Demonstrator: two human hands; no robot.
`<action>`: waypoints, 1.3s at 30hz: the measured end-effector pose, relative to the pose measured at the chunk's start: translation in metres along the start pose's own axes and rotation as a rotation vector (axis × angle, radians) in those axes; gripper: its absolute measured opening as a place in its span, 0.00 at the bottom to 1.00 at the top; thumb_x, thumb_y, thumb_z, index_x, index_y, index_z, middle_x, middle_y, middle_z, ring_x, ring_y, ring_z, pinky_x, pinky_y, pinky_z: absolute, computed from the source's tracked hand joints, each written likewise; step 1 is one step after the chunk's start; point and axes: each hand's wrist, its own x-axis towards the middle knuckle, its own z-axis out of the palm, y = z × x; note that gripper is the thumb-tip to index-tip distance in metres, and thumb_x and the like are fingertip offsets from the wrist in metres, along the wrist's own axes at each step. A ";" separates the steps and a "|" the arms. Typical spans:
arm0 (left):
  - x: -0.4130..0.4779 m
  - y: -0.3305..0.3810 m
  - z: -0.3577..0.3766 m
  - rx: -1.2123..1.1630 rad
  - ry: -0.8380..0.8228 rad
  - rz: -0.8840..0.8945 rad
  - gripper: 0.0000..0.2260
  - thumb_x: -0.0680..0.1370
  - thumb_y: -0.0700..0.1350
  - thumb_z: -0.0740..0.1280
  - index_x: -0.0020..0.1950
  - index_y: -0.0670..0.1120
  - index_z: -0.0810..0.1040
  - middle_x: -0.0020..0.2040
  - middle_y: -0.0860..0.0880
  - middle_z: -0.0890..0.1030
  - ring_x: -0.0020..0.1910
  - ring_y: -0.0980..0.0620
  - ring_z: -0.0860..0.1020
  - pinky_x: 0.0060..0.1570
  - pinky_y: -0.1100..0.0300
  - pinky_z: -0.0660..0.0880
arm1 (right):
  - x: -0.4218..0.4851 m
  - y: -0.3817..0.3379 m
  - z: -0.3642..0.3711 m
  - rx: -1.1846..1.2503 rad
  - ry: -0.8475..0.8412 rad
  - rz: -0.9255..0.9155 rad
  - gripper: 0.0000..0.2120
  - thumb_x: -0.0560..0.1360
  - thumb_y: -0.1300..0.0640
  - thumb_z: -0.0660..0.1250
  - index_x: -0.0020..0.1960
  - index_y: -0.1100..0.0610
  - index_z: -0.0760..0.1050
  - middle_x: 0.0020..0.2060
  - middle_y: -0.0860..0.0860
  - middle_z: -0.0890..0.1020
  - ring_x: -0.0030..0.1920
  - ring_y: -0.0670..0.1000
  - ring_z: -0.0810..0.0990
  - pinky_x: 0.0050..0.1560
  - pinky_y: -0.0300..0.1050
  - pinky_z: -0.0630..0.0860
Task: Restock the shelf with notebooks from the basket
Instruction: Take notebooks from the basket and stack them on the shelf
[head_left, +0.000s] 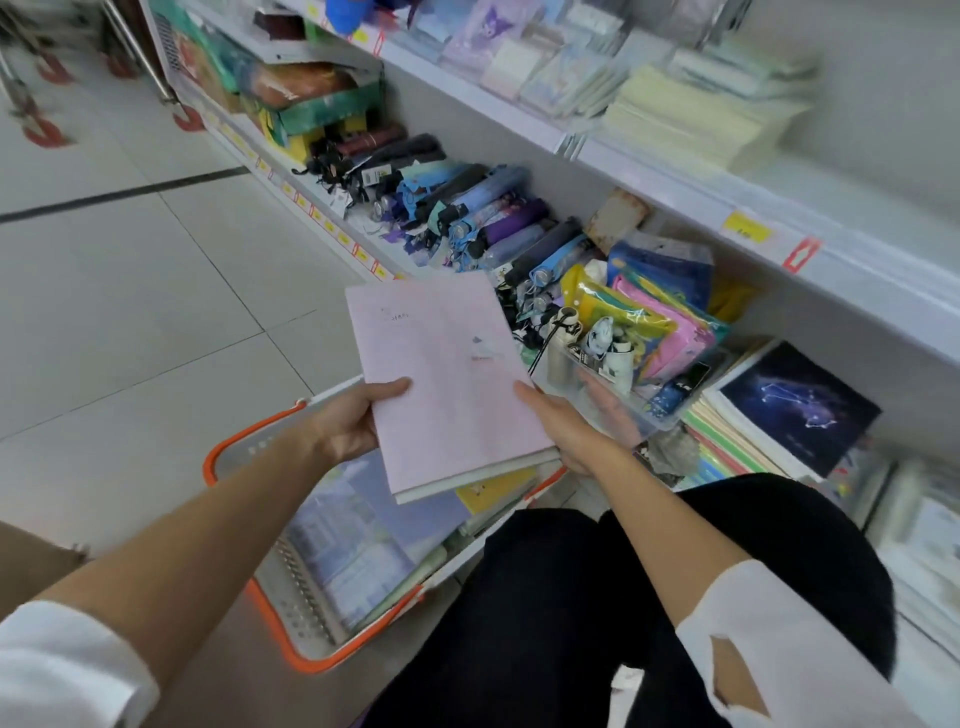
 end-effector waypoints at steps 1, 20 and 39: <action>0.002 0.008 0.016 0.052 -0.024 0.018 0.20 0.73 0.38 0.66 0.66 0.43 0.74 0.56 0.44 0.83 0.52 0.46 0.83 0.45 0.50 0.81 | -0.010 -0.006 -0.009 0.014 0.065 -0.058 0.16 0.80 0.46 0.62 0.58 0.56 0.78 0.54 0.54 0.84 0.52 0.51 0.83 0.55 0.45 0.78; 0.078 0.044 0.422 0.686 -0.381 0.442 0.13 0.79 0.41 0.66 0.63 0.41 0.73 0.60 0.40 0.80 0.45 0.48 0.81 0.37 0.59 0.80 | -0.165 -0.083 -0.300 0.202 1.027 -0.406 0.06 0.77 0.58 0.66 0.50 0.61 0.78 0.46 0.55 0.83 0.44 0.53 0.81 0.44 0.43 0.78; 0.227 0.045 0.528 1.050 -0.335 0.461 0.10 0.77 0.38 0.69 0.58 0.41 0.79 0.59 0.39 0.79 0.51 0.46 0.77 0.47 0.61 0.73 | -0.070 -0.098 -0.432 -0.209 1.070 -0.001 0.25 0.78 0.50 0.65 0.67 0.62 0.62 0.63 0.61 0.74 0.62 0.59 0.75 0.58 0.43 0.70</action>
